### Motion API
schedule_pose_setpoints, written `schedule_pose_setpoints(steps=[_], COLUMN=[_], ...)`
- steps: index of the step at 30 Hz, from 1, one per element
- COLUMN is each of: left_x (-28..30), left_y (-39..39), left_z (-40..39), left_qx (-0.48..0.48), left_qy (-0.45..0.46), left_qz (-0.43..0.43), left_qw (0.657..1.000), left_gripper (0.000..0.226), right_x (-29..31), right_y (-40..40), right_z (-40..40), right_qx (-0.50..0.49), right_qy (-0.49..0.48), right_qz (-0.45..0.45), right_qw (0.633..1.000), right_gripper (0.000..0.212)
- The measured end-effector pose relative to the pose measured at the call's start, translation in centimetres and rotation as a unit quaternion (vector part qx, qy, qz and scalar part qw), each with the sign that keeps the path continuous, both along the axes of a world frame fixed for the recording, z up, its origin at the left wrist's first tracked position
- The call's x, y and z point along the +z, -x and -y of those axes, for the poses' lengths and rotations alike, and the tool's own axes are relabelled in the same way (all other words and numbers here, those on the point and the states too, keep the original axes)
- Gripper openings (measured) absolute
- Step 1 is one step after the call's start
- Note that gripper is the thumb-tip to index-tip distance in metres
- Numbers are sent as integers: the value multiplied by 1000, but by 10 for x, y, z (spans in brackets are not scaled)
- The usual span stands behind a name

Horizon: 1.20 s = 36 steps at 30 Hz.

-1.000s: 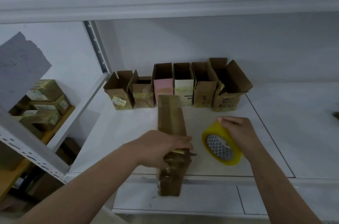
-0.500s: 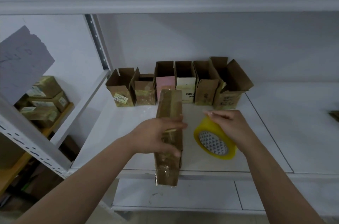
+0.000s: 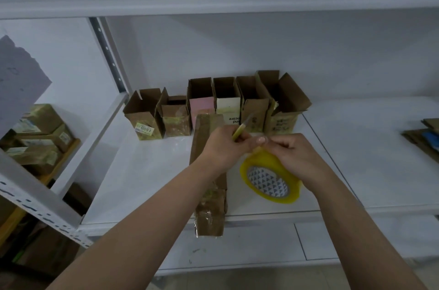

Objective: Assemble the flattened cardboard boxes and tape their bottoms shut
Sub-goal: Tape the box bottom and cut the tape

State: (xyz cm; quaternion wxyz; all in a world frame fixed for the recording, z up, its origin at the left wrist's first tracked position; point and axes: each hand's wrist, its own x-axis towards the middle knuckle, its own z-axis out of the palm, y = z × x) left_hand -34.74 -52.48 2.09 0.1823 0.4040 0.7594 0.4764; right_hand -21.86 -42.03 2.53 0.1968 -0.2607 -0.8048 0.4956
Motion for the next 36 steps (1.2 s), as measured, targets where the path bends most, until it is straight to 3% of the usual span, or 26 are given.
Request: schedule_pose_setpoints(steps=[5,11,13,17,19,29,36], left_x=[6,20,24,8,-11,-51,-85], left_y=[-3,13,20,28,23,23,22], left_z=[4,25,39,74,93,123,117], left_qx=[18,95,112,158,183,253,245], left_qy=[1,-10,-12,0,14,0,28], left_qz=[-81,-91,-72,20,54,108,210], left_qw=[997,991,991,987,982,961,946], left_gripper=[23,26,25,34,35,32,33], right_x=[1,14,13,4,-5,-28,-66], right_y=[-7,-21,-21,-15,-8,20,27], right_z=[-7,-24,-24,-17,-10,11,8], right_qx=[29,-13,-20,6,29,61,77], right_qy=[66,199,178,27,2,-141,-112], right_qz=[41,-77,-47,135,175,254,285], right_qw=[997,977,983,990,984,955,949], right_gripper=[46,65,61,38,40,33,35])
